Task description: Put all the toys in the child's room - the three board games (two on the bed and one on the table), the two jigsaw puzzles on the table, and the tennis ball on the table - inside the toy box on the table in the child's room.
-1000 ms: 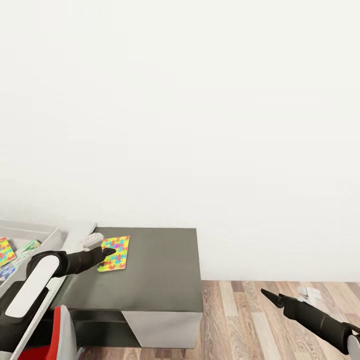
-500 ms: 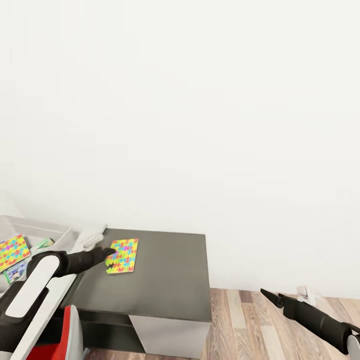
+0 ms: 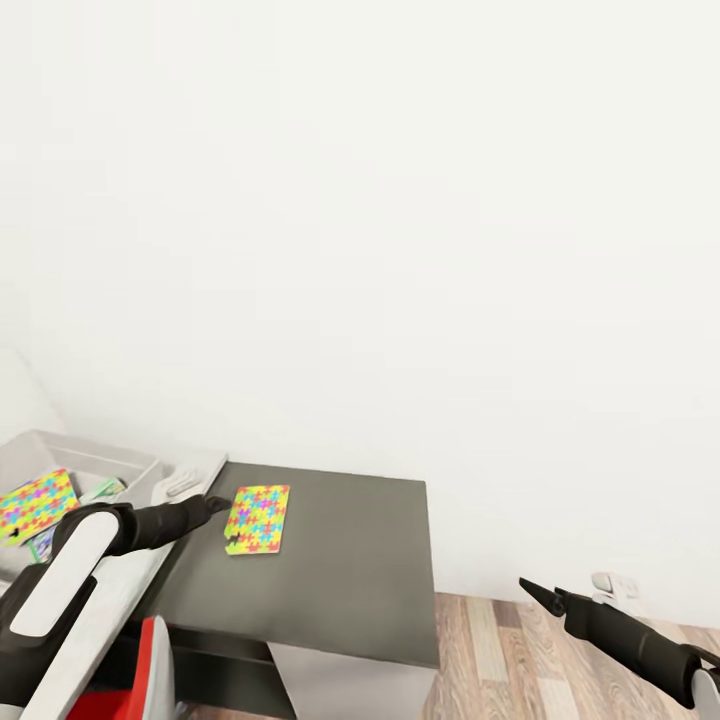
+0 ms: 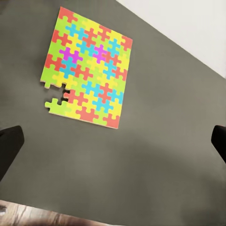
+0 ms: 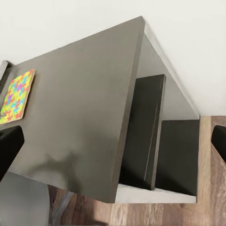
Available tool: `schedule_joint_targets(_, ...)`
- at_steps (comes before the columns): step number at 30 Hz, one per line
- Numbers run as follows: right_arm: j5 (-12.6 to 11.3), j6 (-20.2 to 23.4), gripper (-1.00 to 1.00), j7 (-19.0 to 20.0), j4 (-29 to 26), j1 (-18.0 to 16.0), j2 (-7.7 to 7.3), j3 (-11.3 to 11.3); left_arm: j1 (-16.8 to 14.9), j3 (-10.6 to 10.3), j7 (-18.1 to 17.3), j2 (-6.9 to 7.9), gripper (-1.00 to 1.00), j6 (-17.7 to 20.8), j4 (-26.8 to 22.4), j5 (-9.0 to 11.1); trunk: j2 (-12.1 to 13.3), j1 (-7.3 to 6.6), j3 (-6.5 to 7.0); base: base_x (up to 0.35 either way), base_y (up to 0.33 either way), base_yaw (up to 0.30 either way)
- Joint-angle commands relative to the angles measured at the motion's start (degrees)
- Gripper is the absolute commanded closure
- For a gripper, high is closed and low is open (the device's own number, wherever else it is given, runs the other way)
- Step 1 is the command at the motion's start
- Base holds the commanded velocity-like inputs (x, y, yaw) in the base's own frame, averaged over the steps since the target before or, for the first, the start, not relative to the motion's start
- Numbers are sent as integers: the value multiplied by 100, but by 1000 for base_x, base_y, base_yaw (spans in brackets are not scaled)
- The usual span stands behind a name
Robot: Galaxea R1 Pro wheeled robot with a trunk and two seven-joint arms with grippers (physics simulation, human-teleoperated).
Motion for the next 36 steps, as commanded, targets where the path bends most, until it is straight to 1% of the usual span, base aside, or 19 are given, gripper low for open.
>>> schedule_joint_targets(1, -18, 62, -100, 12, -2, -6, 0, -9, -5, -9, 60, 6, -100, 1, -5, 60, -12, 5, -11, 104, 0, 18)
schedule_joint_targets(13, -24, 121, -100, 16, -1, -6, 0, -15, -3, -8, 60, 5, -100, 11, -5, 57, -12, 5, -8, 118, 0, 2)
schedule_joint_targets(17, -24, 120, -100, 14, -1, -3, 0, -13, -3, -8, 60, 1, -100, 40, -5, 53, -12, 5, 9, 156, 0, -72)
schedule_joint_targets(23, -24, 129, -100, 15, -2, -6, 0, -6, -3, -8, 60, 0, -100, 52, -5, 52, -12, 5, 39, 32, 0, -98)
schedule_joint_targets(36, -24, 137, -100, 13, -2, -7, 0, -6, -3, -8, 60, 0, -100, 54, -5, 52, -12, 5, 43, 2, 0, -6)
